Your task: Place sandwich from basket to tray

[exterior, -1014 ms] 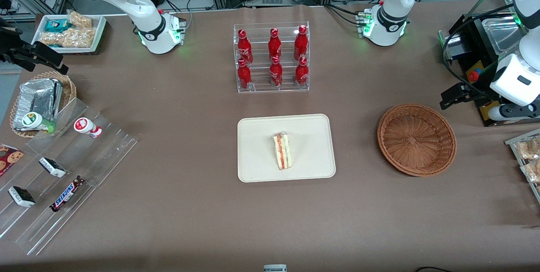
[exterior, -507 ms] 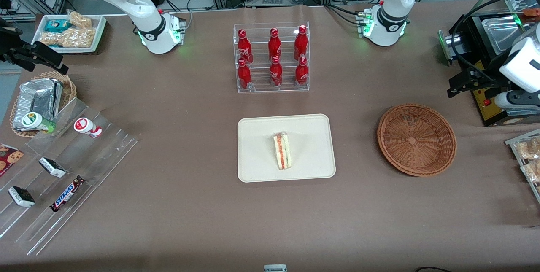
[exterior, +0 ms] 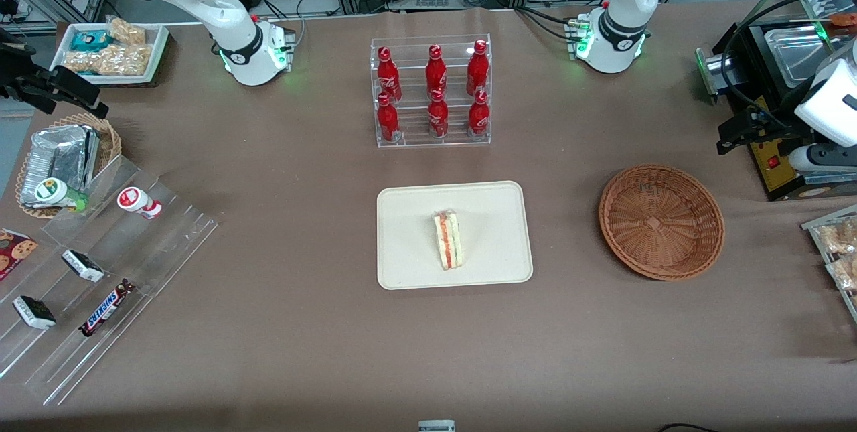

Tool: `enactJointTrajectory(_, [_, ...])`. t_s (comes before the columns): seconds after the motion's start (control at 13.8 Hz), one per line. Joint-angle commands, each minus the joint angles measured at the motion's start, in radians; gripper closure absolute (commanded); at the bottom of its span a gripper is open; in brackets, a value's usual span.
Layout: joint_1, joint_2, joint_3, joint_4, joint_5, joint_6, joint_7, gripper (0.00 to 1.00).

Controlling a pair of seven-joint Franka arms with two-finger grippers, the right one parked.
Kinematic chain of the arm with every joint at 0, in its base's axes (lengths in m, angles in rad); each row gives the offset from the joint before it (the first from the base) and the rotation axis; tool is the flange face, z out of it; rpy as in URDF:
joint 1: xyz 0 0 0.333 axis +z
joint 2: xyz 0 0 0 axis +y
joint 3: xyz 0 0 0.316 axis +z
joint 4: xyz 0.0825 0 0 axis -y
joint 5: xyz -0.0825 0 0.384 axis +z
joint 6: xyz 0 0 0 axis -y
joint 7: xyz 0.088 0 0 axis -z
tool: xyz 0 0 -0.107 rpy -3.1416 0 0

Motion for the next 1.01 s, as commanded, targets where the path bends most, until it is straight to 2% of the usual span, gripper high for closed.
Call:
enactJointTrajectory(0.0, [-0.008, -0.01, 0.013, 0.007, 0.008, -0.011, 0.012, 0.0])
enactJointTrajectory(0.94, [-0.008, -0.001, 0.013, -0.006, 0.008, 0.013, 0.014, 0.0])
